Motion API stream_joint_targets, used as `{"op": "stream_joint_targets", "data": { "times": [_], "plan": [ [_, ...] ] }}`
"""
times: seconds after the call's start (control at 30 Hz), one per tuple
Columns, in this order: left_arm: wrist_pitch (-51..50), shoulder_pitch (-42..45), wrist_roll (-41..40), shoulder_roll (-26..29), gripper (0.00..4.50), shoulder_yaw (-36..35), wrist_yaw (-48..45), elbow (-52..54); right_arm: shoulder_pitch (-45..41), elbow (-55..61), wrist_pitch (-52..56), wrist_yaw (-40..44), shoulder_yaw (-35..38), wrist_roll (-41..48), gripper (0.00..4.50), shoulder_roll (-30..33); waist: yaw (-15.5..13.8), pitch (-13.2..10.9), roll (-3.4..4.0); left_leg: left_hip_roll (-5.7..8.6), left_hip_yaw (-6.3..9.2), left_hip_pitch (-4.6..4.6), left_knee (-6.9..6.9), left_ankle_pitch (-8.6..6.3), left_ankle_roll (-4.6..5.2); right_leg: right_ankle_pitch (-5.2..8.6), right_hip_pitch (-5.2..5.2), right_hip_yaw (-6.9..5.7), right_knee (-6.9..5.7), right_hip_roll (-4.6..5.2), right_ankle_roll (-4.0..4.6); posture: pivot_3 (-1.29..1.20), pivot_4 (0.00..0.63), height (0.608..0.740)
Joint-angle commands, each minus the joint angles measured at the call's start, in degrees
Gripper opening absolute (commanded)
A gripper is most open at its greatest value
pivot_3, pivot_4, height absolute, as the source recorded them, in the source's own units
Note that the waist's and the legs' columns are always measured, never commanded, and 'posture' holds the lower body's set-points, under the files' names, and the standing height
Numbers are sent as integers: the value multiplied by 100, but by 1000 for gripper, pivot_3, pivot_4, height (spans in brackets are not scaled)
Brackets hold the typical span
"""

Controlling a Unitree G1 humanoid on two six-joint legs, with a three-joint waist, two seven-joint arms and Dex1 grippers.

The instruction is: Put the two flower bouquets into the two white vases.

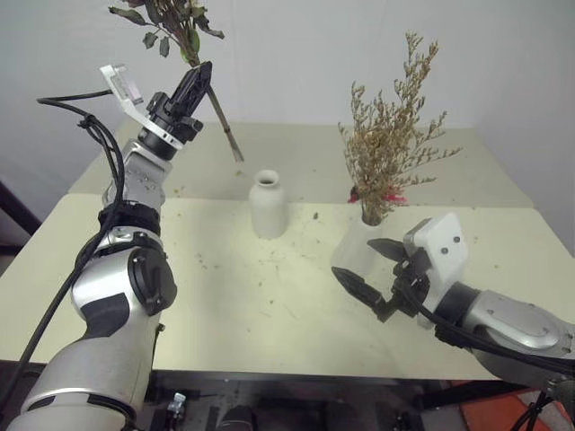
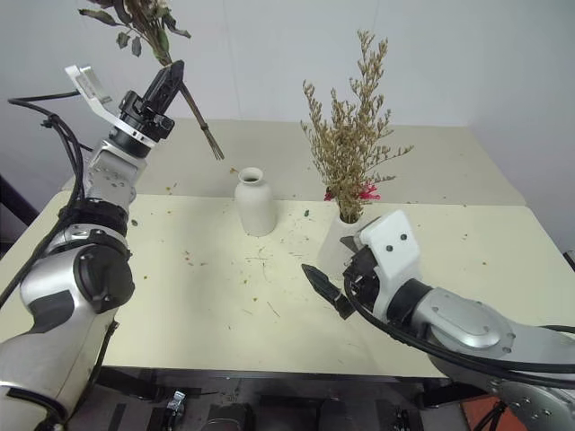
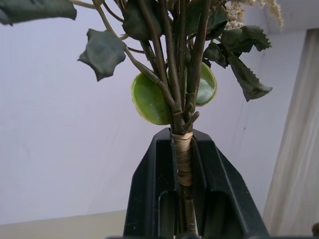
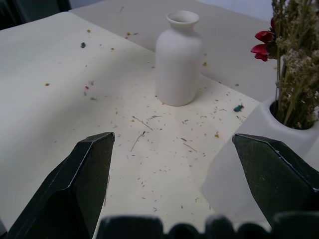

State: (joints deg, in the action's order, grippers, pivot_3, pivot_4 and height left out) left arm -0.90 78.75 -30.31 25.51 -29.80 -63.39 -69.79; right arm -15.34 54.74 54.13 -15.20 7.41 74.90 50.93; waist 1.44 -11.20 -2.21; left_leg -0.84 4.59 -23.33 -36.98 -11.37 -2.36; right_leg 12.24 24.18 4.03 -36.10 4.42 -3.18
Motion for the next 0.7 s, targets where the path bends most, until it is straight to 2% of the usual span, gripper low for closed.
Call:
{"op": "stream_joint_targets", "data": {
  "times": [0.03, 0.43, 0.7],
  "plan": [
    [502, 261, 203, -80, 114, 107, -136, -142, -128, 174, -228, -295, 80, 168, 4500, 27, -8, 0, 0, 0, 0, 1, 0, 0, 0, 0, -1, 0, -2, 0, 0, 0, 150, 740],
    [1362, 163, 599, -585, 114, 156, 562, -483, -96, 201, -392, -343, 39, 139, 4500, 43, -13, 0, 0, 0, 1, 2, -1, 0, 0, -1, 0, 0, -3, -2, 0, 0, 150, 740],
    [1574, 269, 739, -794, 114, 128, 834, -544, -47, 284, -460, -407, -41, 162, 4500, 37, -23, 0, 0, 1, 2, 1, -1, 0, 0, -1, -1, 0, -3, -1, -1, 0, 150, 740]
  ]
}}
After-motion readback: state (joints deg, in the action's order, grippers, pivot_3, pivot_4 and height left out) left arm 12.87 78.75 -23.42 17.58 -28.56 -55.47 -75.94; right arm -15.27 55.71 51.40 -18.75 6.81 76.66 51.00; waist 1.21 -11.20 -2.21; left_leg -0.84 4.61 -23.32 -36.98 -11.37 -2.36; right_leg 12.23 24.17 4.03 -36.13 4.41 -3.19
